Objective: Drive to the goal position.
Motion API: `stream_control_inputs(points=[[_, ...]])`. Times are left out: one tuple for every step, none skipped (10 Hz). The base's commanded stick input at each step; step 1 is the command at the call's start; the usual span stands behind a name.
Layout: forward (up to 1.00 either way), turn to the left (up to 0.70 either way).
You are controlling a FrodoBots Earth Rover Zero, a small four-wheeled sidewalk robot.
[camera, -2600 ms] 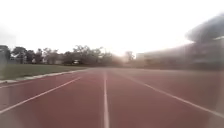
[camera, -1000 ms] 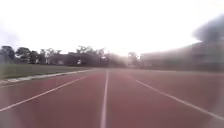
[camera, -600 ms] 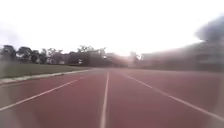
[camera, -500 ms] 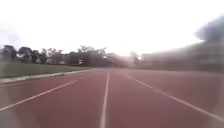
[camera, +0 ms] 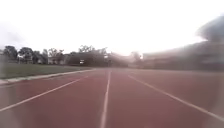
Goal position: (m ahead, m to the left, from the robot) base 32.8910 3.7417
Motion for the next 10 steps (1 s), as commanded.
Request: stream_control_inputs(points=[[0.70,0.00],[0.70,0.00],[0.70,0.00],[0.70,0.00],[0.70,0.00],[0.70,0.00],[0.70,0.00],[0.70,0.00],[0.70,0.00],[0.70,0.00]])
